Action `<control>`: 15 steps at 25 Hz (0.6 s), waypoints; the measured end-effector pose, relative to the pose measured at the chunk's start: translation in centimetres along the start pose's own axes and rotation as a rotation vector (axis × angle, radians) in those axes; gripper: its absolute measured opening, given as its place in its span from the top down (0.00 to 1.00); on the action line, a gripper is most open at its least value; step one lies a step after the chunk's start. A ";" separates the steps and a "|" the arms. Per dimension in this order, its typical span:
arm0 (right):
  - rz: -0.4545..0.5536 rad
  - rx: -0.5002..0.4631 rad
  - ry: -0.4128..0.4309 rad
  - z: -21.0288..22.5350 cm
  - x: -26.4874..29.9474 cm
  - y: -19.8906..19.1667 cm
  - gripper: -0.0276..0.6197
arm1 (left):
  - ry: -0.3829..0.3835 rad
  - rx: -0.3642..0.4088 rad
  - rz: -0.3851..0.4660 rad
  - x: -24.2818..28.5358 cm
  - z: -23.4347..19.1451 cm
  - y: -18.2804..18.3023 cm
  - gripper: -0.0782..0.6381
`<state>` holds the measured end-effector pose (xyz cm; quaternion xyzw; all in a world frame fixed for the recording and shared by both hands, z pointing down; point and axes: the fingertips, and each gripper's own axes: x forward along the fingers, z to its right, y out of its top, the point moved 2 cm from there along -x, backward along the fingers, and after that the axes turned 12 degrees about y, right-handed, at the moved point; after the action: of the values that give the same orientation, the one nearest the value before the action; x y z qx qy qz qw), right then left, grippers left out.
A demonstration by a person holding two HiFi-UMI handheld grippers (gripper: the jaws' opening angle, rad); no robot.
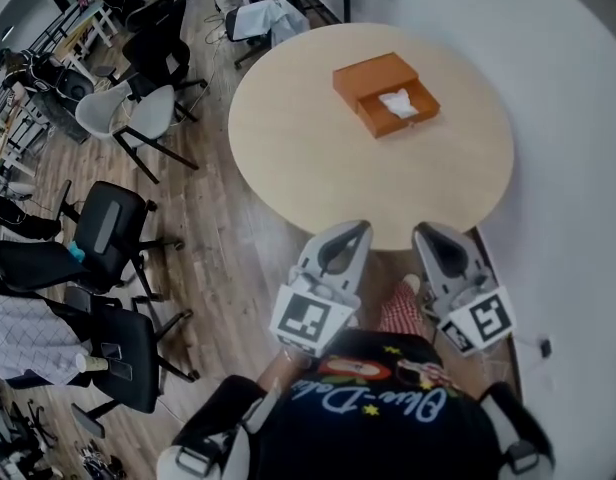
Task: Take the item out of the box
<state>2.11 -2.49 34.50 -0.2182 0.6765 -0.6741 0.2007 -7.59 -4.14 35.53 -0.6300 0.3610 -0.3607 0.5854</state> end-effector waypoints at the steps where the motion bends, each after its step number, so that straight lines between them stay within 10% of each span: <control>1: 0.000 0.007 0.001 0.5 0.1 -0.1 0.96 | 0.005 0.001 -0.005 0.4 0.0 -0.2 0.91; 15: 0.031 0.046 0.097 8.8 3.5 0.4 0.94 | 0.113 0.041 -0.032 7.2 -1.5 0.8 0.91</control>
<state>4.18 -11.72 34.12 -0.1702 0.6731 -0.6961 0.1829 -5.50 -11.19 35.04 -0.6021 0.3759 -0.4122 0.5712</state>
